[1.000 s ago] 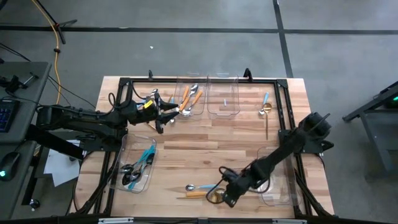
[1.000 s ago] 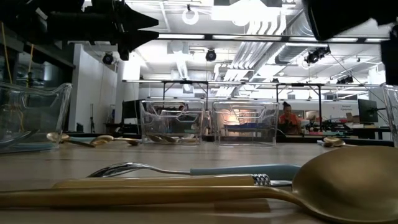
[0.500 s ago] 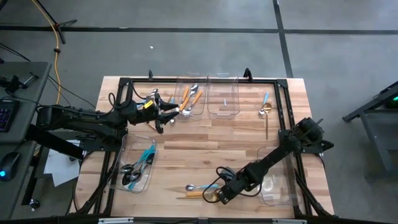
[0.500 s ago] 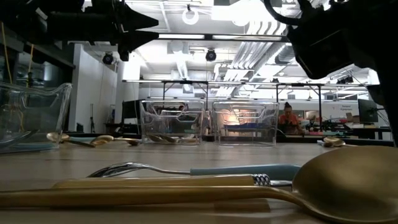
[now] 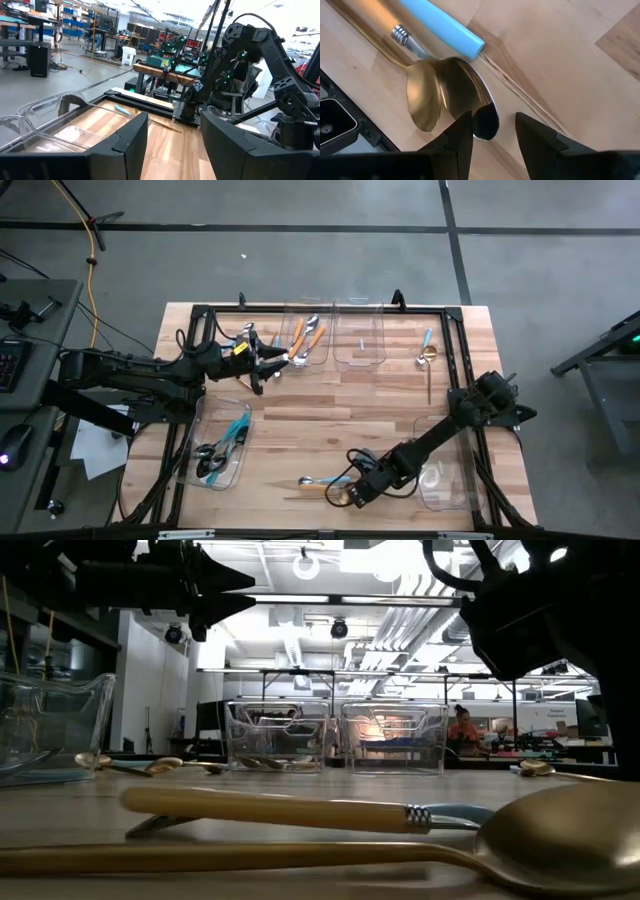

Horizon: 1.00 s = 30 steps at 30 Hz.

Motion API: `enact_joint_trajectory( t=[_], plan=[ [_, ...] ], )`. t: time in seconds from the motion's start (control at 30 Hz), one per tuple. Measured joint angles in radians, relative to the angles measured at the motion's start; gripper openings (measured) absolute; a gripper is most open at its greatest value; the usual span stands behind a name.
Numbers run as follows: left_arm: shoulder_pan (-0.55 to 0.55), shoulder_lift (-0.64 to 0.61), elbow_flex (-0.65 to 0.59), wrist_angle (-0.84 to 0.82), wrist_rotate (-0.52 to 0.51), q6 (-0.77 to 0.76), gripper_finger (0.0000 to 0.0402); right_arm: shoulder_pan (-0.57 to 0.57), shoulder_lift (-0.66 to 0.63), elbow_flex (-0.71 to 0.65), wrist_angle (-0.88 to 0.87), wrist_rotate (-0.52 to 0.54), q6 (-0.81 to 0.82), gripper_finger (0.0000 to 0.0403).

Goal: Sort silverware by color (type)
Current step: Put the yellow spoon into the top left transparent bin

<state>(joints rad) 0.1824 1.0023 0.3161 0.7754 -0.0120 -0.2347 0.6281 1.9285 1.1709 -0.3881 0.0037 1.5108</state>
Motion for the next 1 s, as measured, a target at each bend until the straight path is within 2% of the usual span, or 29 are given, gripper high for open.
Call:
enact_joint_trajectory(
  t=[0.17,0.27,0.53,0.6,0.77,1.0],
  plan=[
    [0.000,0.000,0.000,-0.001,0.000,0.000,0.0170,-0.001,-0.002,0.000,0.001,0.014,0.000,0.0133],
    [0.000,0.000,0.000,-0.001,0.000,0.000,0.0170,-0.002,-0.002,0.000,0.006,0.014,-0.001,0.0118],
    [0.000,0.000,0.000,-0.001,0.000,0.000,0.0170,-0.002,-0.003,0.000,0.010,0.017,-0.020,0.0020],
    [0.000,0.000,0.000,-0.001,0.000,0.000,0.0170,-0.002,-0.007,0.001,0.018,0.018,-0.027,0.0007],
    [0.000,0.000,0.000,-0.001,0.000,0.000,0.0170,-0.002,-0.006,0.000,0.014,0.018,-0.031,0.0014],
    [0.000,0.000,0.000,0.000,0.000,0.000,0.0170,-0.005,-0.028,-0.001,0.006,0.017,-0.054,0.0003]
  ],
)
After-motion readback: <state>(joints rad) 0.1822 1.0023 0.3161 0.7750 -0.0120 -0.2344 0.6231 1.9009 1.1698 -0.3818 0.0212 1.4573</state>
